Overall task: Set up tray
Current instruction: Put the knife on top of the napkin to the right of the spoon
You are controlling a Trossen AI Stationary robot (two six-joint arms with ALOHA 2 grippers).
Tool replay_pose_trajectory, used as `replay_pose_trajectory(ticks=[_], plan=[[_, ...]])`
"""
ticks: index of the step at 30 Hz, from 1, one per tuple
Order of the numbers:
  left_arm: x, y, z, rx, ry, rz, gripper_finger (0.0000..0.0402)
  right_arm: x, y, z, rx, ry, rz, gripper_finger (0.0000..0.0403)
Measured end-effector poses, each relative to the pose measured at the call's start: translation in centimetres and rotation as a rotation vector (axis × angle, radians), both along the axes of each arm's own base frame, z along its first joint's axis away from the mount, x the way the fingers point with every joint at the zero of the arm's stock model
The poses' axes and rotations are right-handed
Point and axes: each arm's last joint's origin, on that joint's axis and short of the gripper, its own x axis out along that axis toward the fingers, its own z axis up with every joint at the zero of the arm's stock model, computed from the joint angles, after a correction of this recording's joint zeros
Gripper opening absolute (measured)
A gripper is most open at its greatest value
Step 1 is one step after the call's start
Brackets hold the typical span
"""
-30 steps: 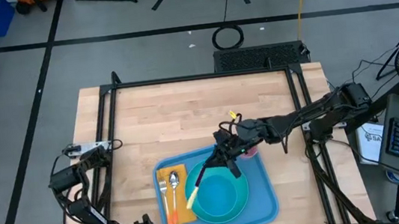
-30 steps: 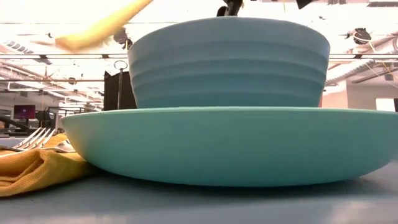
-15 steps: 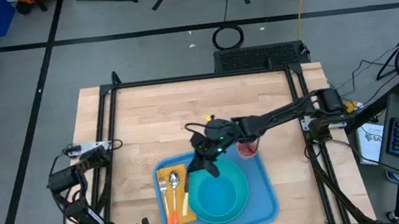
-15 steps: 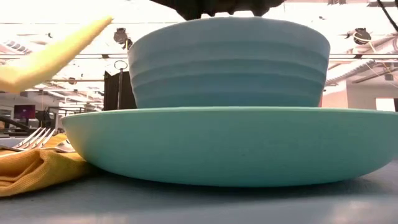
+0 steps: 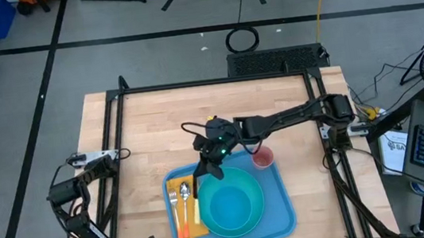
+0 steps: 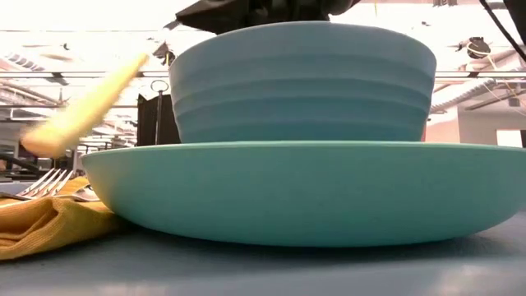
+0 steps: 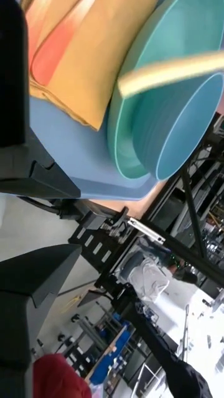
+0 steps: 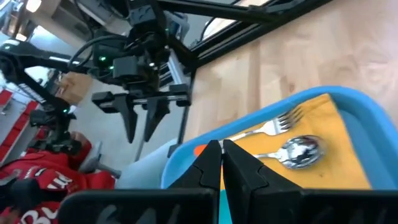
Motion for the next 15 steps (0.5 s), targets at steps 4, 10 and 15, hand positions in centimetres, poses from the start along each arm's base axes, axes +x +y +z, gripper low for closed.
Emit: replay_pose_trajectory(ticks=[4,10,15], plan=[[0.1,0.0,0.0,0.006,0.003,-0.002,0.0134,0.0,-0.4,-0.1,-0.018,-0.010,0.000,0.0000],[0.2,0.0,0.0,0.022,0.004,-0.003,0.0134,0.7,-0.2,-2.1,-0.016,0.026,0.033,0.0000],[0.3,0.1,0.0,0.022,0.004,-0.001,0.0134,1.4,-0.1,-3.9,0.014,0.053,0.049,0.0000]])
